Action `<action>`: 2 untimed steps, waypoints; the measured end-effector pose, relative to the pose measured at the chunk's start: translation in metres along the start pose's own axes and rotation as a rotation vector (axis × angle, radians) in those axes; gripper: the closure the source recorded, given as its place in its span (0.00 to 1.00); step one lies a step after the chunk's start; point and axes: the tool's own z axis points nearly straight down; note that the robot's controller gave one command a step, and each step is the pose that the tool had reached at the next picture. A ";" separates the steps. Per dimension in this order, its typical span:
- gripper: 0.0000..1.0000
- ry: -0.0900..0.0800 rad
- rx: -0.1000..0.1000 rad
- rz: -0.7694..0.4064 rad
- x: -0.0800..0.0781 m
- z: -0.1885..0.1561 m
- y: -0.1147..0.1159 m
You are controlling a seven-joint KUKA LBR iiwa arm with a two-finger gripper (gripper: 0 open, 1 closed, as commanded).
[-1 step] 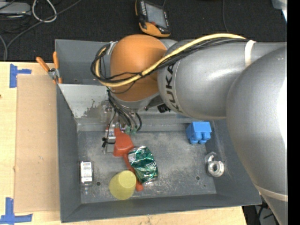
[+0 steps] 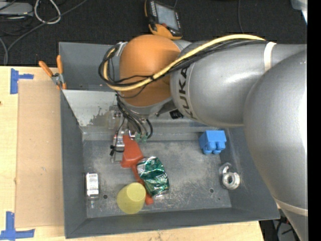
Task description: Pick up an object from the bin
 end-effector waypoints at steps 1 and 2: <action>0.00 0.003 0.001 0.153 -0.007 0.124 -0.085; 0.00 -0.009 -0.006 0.161 0.013 0.056 -0.092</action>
Offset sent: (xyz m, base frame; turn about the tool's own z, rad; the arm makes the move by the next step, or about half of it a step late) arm -0.0139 -0.0929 -0.0563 0.1583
